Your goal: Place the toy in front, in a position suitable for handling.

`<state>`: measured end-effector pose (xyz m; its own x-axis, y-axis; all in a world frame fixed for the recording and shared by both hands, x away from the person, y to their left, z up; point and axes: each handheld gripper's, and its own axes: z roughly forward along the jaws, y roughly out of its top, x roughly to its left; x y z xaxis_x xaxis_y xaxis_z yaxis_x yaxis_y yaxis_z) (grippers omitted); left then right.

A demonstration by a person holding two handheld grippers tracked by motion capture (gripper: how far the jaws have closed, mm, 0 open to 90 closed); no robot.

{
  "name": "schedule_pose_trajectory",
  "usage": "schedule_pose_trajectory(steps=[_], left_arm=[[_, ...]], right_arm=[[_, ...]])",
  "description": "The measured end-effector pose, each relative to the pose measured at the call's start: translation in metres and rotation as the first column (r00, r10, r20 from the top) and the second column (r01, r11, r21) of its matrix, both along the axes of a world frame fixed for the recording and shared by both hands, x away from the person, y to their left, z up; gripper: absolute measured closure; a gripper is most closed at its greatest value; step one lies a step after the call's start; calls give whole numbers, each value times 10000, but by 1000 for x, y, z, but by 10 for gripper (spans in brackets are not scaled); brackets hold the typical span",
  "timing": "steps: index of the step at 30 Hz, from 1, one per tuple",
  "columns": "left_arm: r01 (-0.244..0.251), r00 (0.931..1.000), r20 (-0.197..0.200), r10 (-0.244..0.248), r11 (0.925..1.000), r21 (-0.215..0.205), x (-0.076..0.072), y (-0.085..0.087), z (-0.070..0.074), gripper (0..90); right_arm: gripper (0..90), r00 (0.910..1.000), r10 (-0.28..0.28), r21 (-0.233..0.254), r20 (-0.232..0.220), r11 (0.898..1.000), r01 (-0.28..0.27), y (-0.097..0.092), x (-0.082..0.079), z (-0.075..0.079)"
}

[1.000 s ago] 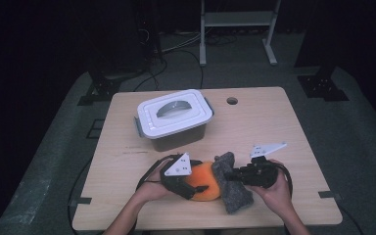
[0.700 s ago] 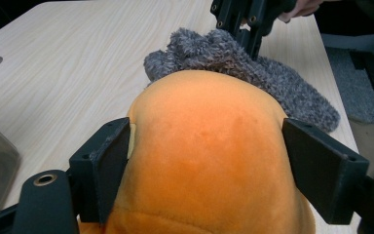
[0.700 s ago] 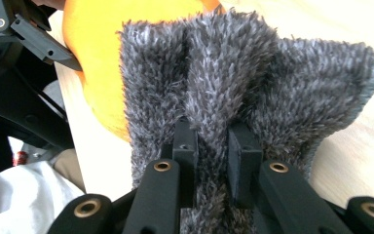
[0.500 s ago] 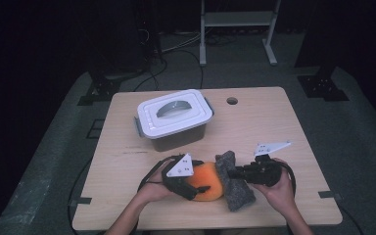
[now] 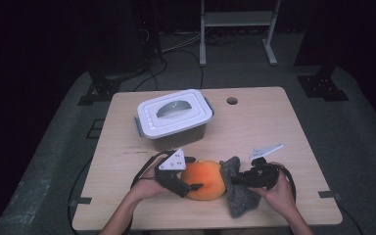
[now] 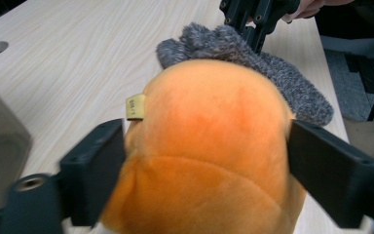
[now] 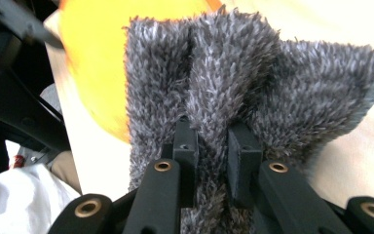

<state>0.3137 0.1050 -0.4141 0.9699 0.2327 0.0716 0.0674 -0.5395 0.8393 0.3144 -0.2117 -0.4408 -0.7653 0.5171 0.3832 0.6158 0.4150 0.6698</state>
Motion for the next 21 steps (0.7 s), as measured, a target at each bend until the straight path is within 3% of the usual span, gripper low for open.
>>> schedule_pose_trajectory(steps=[2, 4, 6, 8, 10, 13, 15, 17, 21], left_arm=[[-123, 9999, -28, 123, 9999, -43, 0, 0, 0, 209], [-145, 9998, 158, 145, 9999, -20, -2, -4, 1, 224], [-105, 9995, 288, 107, 9999, -53, -5, -10, 2, 225], [11, 9988, 486, -7, 10000, -71, -9, -20, 4, 224], [205, 9973, 704, -207, 9998, 36, -13, -26, 6, 218], [463, 9961, 744, -467, 9989, 76, -16, -27, 9, 195], [471, 9978, 470, -466, 9989, -82, -13, -22, 11, 181], [410, 9991, -83, -412, 9988, -252, -9, -18, 12, 136], [92, 9999, -132, -93, 9999, -100, -4, -10, 10, 133]], right_arm=[[766, 10000, -62, -29, 24, 10000, 62, -1, 1, 2], [766, 9983, -183, 130, 551, 9998, 176, -2, -2, 13], [766, 9930, -262, 906, 1153, 9958, 158, 0, -9, 31], [763, 9863, -170, 1315, 1641, 9913, -48, 5, -16, 43], [762, 9797, 36, 1110, 2003, 9935, -263, 14, -20, 47], [767, 9810, 326, 535, 1912, 9976, -436, 22, -20, 38], [769, 9849, 378, 566, 1692, 9972, -480, 20, -18, 34], [772, 9872, 337, 388, 1560, 9984, -402, 16, -16, 31], [772, 9912, 261, -5, 1298, 9997, -262, 9, -14, 24]])
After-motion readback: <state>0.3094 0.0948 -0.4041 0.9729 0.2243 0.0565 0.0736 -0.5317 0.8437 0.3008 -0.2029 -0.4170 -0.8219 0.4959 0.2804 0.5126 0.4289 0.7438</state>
